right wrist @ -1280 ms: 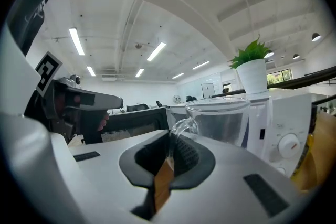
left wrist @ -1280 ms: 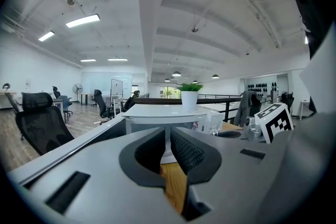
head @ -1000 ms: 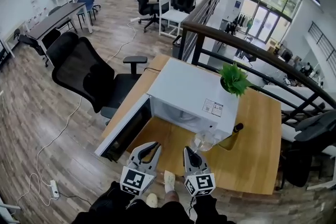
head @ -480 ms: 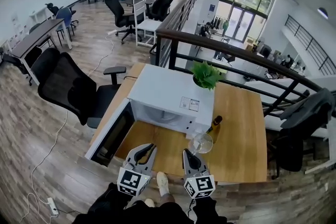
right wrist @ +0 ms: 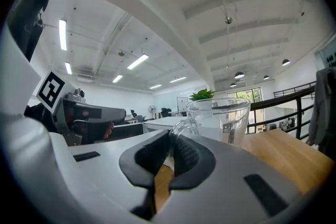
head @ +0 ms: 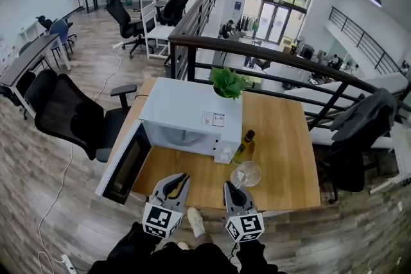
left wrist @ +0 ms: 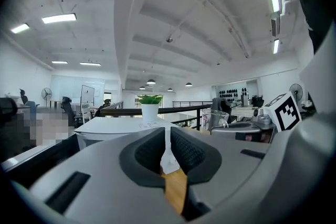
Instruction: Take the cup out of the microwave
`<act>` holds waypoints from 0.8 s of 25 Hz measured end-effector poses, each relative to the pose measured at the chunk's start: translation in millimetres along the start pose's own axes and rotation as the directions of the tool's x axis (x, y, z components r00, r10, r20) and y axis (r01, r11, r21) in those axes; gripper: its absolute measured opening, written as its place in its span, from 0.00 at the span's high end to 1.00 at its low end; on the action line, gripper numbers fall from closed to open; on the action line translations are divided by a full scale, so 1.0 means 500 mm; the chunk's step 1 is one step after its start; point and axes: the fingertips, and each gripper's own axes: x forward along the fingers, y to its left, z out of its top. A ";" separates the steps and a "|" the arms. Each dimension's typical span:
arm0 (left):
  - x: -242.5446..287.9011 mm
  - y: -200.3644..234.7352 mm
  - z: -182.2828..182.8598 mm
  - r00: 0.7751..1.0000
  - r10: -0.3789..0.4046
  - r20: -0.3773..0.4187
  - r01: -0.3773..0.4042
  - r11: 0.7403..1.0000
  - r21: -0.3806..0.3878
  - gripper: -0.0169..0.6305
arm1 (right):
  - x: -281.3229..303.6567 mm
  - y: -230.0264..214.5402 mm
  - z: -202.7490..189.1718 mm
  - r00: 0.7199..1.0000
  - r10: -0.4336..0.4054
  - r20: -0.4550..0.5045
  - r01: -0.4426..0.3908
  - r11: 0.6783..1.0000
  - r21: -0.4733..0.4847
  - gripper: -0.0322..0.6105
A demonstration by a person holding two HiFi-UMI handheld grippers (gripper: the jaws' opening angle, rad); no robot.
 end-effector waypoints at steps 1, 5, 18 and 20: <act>0.000 -0.005 0.001 1.000 -0.006 0.002 0.006 1.000 0.000 0.90 | -0.007 -0.002 0.000 1.000 -0.008 0.000 0.008 1.000 0.000 0.92; -0.003 -0.021 0.002 1.000 -0.026 0.005 0.026 1.000 0.003 0.90 | -0.030 -0.006 0.001 1.000 -0.031 0.001 0.031 1.000 0.001 0.92; -0.013 -0.013 0.003 1.000 -0.024 0.003 0.024 1.000 0.003 0.90 | -0.031 0.017 0.007 1.000 -0.016 0.001 0.016 1.000 -0.016 0.92; -0.015 -0.008 0.003 1.000 -0.021 0.002 0.021 1.000 0.001 0.90 | -0.027 0.020 0.008 1.000 -0.013 0.000 0.013 1.000 -0.016 0.92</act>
